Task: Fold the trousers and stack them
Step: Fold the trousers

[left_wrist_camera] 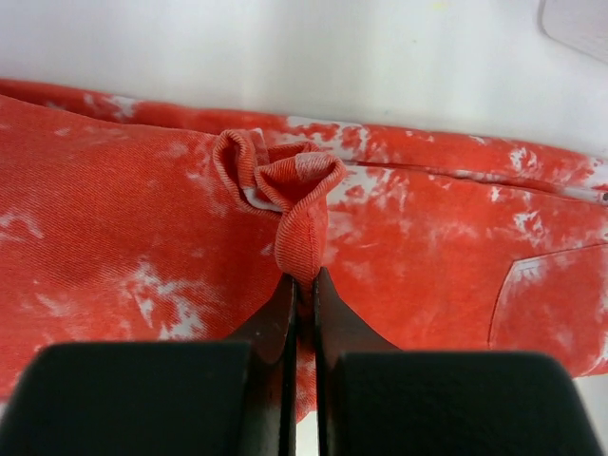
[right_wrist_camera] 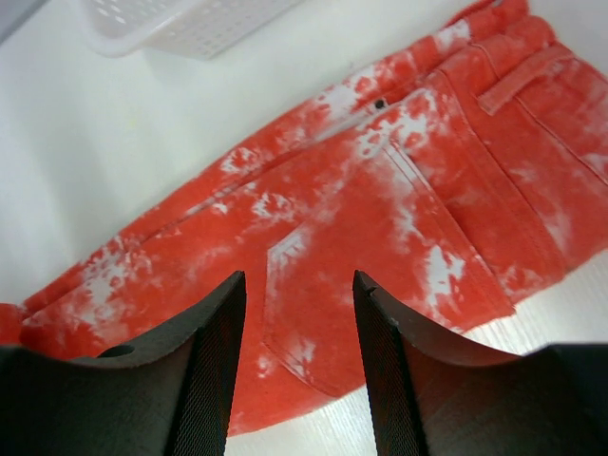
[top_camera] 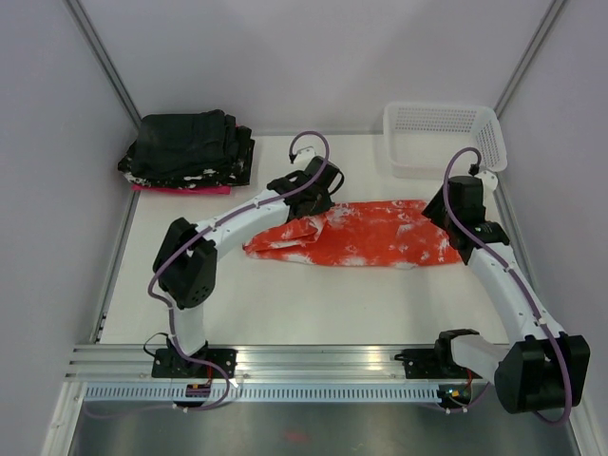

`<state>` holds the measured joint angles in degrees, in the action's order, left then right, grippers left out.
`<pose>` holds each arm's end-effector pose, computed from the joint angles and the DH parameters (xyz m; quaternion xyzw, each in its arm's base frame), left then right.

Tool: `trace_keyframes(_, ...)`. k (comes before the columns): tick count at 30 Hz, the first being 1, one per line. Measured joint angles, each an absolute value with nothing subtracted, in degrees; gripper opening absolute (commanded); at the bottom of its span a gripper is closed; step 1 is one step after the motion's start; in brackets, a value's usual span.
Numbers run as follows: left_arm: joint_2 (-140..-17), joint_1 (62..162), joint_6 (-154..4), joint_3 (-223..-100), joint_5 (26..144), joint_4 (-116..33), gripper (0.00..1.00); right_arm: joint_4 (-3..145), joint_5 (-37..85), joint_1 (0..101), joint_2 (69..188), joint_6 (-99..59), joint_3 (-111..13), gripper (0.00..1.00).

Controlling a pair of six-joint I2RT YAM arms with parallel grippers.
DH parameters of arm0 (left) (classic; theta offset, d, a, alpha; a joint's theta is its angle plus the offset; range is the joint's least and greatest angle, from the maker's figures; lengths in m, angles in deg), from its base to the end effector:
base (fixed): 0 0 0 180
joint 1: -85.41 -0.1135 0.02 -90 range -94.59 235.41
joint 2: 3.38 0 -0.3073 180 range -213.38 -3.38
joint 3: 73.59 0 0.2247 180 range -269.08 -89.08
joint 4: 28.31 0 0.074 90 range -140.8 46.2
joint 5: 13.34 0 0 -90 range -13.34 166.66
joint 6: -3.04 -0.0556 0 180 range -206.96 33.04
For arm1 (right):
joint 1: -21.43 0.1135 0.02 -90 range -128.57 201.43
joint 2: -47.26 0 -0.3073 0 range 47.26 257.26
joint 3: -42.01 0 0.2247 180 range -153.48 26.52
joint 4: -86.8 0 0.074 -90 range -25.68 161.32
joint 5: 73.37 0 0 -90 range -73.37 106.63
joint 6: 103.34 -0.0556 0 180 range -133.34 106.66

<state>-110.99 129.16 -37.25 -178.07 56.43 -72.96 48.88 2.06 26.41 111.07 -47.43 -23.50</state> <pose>0.3182 -0.2780 0.3007 -0.1109 0.9139 -0.1459 0.3623 0.2125 0.0045 0.3204 0.2778 0.8419 0.0434 0.4606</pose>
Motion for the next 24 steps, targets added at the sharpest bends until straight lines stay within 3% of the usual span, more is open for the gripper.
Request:
trace_keyframes(18,-121.7,136.2,-30.8,-186.1,56.4,-68.5,0.02,40.7,-3.0,26.1,107.2,-42.2,-23.5,0.56)
trace_keyframes(21,-122.9,136.4,-31.0,-186.5,57.8,-68.6,0.23,40.3,-2.7,26.1,107.0,-41.6,-23.5,0.56)
trace_keyframes(22,-123.0,136.4,-31.2,-186.5,58.5,-68.7,0.39,40.3,-2.5,26.1,107.0,-41.5,-23.5,0.56)
trace_keyframes(24,-123.0,136.4,-31.5,-186.8,59.3,-68.9,0.59,40.4,-1.7,26.1,106.9,-41.3,-23.5,0.56)
